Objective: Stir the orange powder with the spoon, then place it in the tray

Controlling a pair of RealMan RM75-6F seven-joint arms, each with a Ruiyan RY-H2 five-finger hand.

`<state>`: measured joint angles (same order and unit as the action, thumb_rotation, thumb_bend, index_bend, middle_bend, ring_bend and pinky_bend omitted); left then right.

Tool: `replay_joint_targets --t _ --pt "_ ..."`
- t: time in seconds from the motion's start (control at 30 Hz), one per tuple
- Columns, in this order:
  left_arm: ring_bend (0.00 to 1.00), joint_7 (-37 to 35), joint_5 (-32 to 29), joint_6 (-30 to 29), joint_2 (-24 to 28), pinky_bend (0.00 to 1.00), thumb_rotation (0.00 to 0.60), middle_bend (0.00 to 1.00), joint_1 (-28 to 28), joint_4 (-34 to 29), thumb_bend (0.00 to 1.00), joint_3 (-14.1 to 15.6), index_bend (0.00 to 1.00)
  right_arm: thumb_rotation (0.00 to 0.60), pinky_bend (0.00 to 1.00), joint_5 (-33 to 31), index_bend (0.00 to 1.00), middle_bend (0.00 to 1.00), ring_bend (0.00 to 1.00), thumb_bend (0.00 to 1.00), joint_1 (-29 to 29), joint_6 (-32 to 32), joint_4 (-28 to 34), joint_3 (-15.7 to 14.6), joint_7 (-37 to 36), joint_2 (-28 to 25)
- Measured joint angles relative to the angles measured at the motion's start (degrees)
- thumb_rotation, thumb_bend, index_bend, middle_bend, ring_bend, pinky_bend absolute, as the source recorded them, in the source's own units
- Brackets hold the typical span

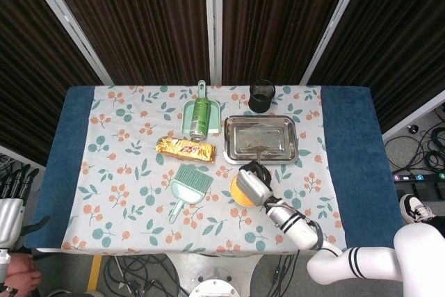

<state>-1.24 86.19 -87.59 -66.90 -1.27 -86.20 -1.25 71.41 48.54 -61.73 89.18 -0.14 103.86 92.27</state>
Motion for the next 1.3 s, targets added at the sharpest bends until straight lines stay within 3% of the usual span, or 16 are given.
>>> replay_joint_targets --t 0.27,0.43,0.67,0.87,1.13,1.3 --pt "0.05 0.26 0.09 -0.2 0.19 0.08 0.6 0.05 0.05 -0.25 0.0 -0.03 0.05 0.6 1.0 4.07 1.0 0.97 0.99 0.49 -0.15 -0.72 -1.4 0.71 -13.29 -1.01" --pt "0.05 0.51 0.18 -0.03 0.23 0.08 0.6 0.05 -0.2 -0.5 0.0 -0.15 0.05 0.6 1.0 2.64 1.0 0.97 0.99 0.48 -1.22 -0.8 -2.14 2.54 -23.51 -1.5" --pt "0.05 1.24 0.35 0.03 0.58 0.08 0.6 0.05 -0.44 -1.22 0.0 -0.26 0.05 0.6 1.0 -7.56 0.97 0.97 0.99 0.46 -2.15 0.67 -2.56 9.49 -38.26 -1.63" --pt "0.05 1.81 0.13 0.1 0.95 0.08 0.6 0.05 -0.38 -1.98 0.0 -0.21 0.05 0.6 1.0 -17.82 0.9 0.97 0.99 0.45 -0.84 2.8 -5.37 15.44 -43.38 -0.69" --pt "0.05 2.49 -0.35 0.22 1.35 0.08 0.6 0.05 -0.12 -2.81 0.0 -0.06 0.05 0.6 1.0 -30.43 0.78 0.97 0.97 0.37 3.06 7.67 -16.2 17.76 -45.21 3.69" --pt "0.05 2.77 -0.49 0.19 1.55 0.08 0.6 0.05 0.01 -3.12 0.0 -0.01 0.05 0.6 1.0 -36.11 0.59 0.97 0.97 0.19 5.44 9.51 -23.53 18.14 -45.95 7.58"
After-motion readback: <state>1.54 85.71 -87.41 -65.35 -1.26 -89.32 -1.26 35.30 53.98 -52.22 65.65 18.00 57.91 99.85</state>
